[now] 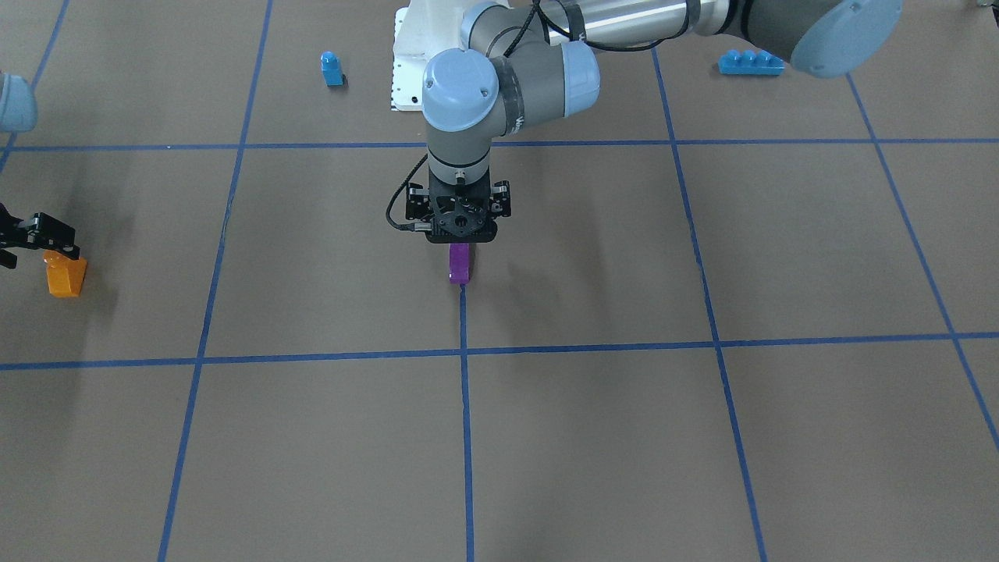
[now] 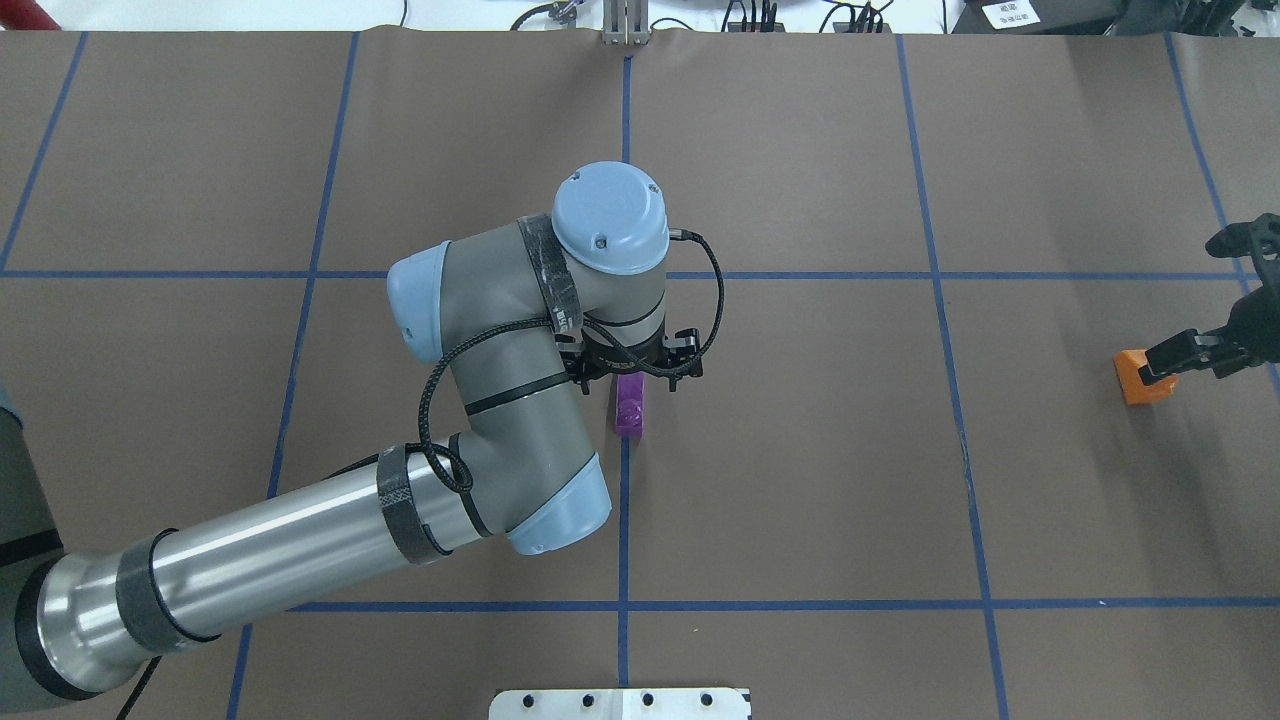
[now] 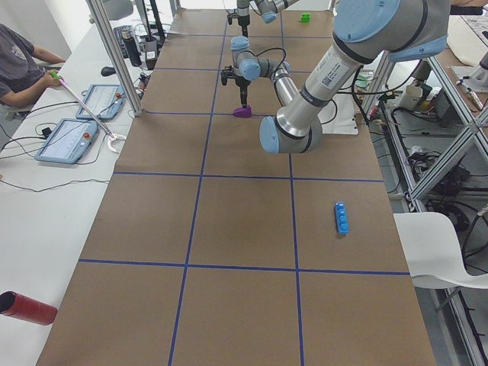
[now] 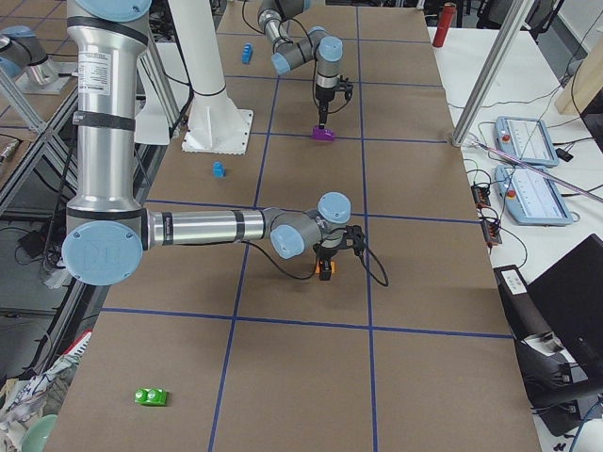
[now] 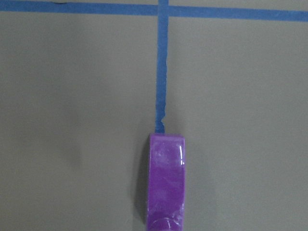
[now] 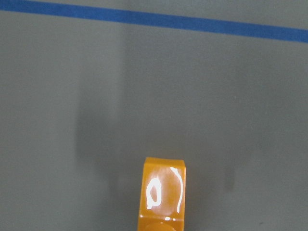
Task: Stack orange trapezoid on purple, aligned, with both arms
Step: 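Hold the purple block in place while the right gripper grasps the orange block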
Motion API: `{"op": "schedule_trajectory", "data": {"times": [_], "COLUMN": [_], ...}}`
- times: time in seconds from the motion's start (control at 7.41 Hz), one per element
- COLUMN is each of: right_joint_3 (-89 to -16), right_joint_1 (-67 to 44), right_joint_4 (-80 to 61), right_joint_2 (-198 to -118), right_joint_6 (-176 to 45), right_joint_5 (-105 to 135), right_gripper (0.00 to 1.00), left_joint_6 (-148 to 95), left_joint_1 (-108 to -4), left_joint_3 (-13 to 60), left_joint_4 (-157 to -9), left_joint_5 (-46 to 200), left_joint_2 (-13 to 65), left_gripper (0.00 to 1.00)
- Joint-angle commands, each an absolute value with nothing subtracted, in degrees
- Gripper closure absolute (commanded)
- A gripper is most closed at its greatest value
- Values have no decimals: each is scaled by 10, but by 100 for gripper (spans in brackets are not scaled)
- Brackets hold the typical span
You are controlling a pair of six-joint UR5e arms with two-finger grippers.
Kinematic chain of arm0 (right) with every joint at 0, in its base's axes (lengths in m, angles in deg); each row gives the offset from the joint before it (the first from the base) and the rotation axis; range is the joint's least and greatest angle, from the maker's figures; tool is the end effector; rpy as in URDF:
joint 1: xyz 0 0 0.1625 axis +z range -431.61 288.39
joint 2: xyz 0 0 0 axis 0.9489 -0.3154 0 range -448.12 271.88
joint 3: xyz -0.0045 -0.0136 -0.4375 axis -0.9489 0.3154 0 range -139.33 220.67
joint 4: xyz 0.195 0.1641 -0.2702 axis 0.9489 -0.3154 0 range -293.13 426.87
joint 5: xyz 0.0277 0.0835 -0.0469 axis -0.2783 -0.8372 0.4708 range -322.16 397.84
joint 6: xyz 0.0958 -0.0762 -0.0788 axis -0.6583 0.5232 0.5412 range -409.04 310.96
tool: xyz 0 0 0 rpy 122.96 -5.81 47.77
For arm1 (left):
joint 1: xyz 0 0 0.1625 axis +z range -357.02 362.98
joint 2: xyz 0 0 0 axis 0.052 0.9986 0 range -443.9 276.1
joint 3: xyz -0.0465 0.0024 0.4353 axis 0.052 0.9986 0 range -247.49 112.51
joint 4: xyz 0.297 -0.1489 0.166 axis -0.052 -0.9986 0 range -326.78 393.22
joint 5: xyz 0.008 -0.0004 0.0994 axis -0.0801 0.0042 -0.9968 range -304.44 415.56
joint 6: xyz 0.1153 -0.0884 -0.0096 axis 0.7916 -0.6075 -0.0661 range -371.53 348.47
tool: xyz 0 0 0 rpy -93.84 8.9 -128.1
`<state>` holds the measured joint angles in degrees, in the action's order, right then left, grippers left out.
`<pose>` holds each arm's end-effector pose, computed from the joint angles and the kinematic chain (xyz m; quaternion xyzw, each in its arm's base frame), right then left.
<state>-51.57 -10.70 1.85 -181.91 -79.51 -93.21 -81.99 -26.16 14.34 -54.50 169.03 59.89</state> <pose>-0.1872 -0.4139 0.6697 -0.0055 -0.3924 -0.0601 0.9178 0.6270 -0.4358 0.2021 -0.0233 0.4073 -0.0014 0.9130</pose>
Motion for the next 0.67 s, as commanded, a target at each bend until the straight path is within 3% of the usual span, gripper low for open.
{"op": "schedule_trajectory", "data": {"times": [0.0, 0.13, 0.27, 0.4, 0.54], "right_joint_3": [-493, -485, -483, -471, -459], "right_joint_1": [-124, -136, -140, -140, -140], "right_joint_4": [27, 36, 35, 35, 31], "right_joint_2": [-1816, -1816, -1811, -1802, -1776], "right_joint_6": [-795, -795, -795, -797, -804], "right_joint_5": [-930, -914, -899, -899, -908], "right_gripper": [2, 2, 11, 41, 99], "left_joint_6": [-828, -830, -832, -832, -832], "left_joint_1": [-262, -262, -263, -263, -264], "left_joint_3": [144, 145, 148, 149, 152], "left_joint_4": [-545, -545, -545, -545, -545], "left_joint_5": [1690, 1690, 1690, 1690, 1690], "left_joint_2": [598, 598, 598, 598, 597], "left_gripper": [0, 0, 0, 0, 0]}}
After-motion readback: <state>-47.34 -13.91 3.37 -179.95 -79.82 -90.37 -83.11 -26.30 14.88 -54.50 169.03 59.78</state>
